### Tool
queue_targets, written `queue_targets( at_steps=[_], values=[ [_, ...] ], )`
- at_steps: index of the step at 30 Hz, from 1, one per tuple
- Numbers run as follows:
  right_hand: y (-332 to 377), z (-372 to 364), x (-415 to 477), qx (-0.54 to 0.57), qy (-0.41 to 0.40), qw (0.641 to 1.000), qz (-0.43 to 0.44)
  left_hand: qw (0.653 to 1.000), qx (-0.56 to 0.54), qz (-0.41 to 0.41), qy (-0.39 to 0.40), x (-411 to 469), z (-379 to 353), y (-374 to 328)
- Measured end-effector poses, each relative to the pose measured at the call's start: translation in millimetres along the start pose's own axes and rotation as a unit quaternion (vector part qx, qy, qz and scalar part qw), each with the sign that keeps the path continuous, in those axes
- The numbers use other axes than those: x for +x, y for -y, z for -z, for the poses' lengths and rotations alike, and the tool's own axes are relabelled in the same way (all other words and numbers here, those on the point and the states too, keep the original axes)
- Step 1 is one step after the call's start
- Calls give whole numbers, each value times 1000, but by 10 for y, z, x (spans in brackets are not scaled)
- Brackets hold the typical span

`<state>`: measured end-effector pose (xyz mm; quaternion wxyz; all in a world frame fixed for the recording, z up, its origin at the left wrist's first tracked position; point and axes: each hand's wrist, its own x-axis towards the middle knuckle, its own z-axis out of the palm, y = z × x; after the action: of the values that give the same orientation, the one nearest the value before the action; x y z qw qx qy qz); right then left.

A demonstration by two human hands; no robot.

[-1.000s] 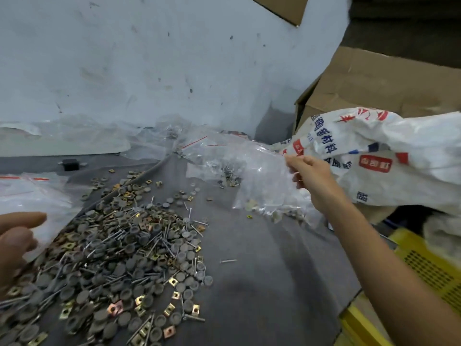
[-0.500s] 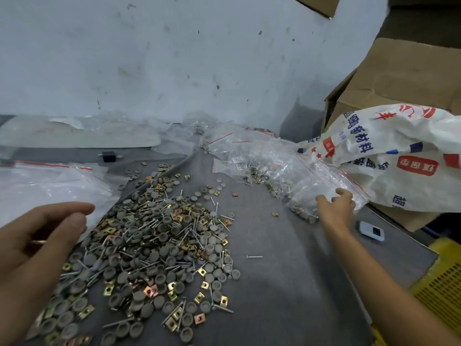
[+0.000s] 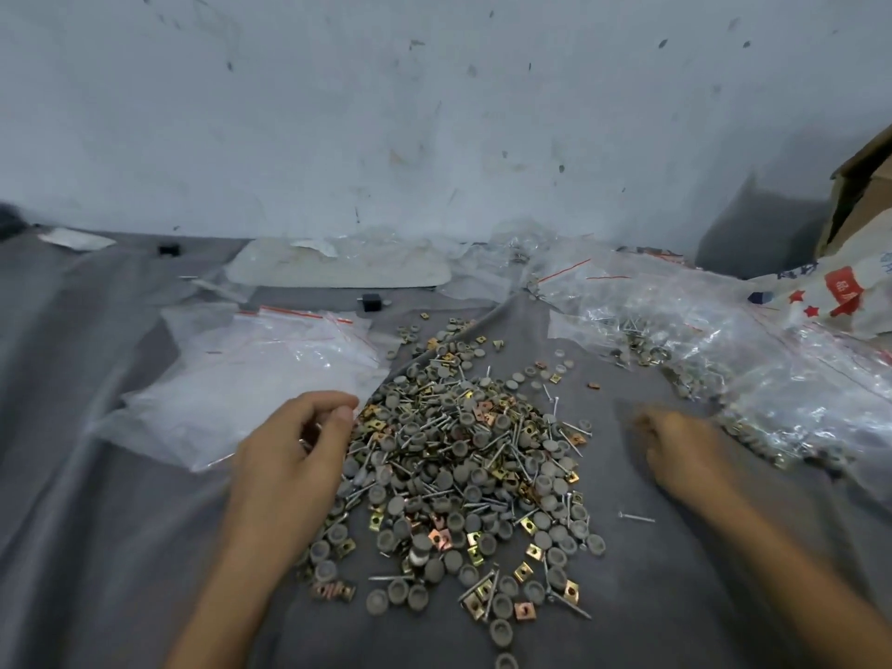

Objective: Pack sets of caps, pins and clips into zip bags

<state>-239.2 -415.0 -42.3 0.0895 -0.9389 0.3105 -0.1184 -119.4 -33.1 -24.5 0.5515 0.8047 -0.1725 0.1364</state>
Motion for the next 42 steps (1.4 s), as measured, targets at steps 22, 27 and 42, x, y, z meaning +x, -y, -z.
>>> queue_targets(
  at_steps=[22,27,42],
  values=[
    [2155,84,-560,511,87,829,212,896,426,76,104,959,-86,583],
    [2129,-79,-650,499,89,839,198,924,381,-24,11,876,21,436],
    [2016,-16,-643,647,203,731,73,926,248,-251,137,142,18,-108]
  ],
)
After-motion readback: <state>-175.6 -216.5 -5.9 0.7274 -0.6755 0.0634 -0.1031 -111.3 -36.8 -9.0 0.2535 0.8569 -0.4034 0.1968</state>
